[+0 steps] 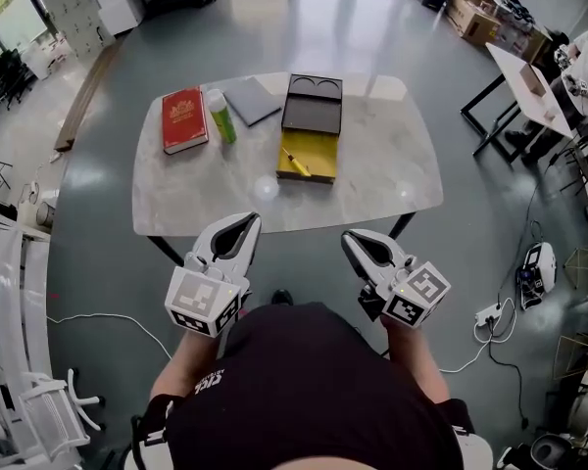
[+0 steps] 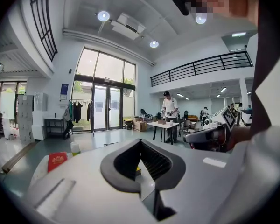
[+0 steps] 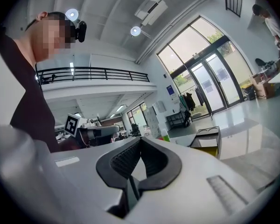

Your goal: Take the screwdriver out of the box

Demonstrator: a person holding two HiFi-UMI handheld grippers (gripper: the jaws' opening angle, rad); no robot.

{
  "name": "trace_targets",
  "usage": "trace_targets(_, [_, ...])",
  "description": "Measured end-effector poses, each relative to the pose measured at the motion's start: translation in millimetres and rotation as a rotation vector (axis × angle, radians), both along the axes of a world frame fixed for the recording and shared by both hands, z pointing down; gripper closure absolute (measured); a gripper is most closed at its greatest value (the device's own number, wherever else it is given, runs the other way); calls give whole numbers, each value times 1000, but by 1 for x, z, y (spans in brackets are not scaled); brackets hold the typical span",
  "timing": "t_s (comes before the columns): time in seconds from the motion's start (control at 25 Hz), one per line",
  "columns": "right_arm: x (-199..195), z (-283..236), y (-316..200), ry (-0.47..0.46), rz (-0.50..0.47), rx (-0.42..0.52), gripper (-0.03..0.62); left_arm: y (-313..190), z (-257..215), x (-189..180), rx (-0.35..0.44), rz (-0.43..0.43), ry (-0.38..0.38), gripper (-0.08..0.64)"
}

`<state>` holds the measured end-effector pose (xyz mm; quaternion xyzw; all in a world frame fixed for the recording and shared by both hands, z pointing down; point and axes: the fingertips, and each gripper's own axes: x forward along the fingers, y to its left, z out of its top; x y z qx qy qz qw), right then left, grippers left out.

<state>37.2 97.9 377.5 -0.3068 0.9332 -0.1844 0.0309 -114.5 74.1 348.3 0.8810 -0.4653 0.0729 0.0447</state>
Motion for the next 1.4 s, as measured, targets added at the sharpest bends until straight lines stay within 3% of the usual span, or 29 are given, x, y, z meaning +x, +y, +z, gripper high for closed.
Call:
trace_targets(0.2, [-38,8,-42,20,-52,-13,578,-32,6,-33,-4,-29,3,558])
trace_targets(0.44, [-70,19,-72,23,-96,-63,578,-63,26,-59,-62,-59,17,558])
trace_targets(0.8, [-53,37,-147,31,-120,-121,578,-135,36,-36,-96,-62,16,558])
trace_targets(1.08, [-42,33,-218,33,-201,-116,578,-192,25,-16,-97,-115,1,558])
trace_targets(1.4, [-33,34,-263,22,-309,-130,578,-234,23,0,-110,-184,-30,558])
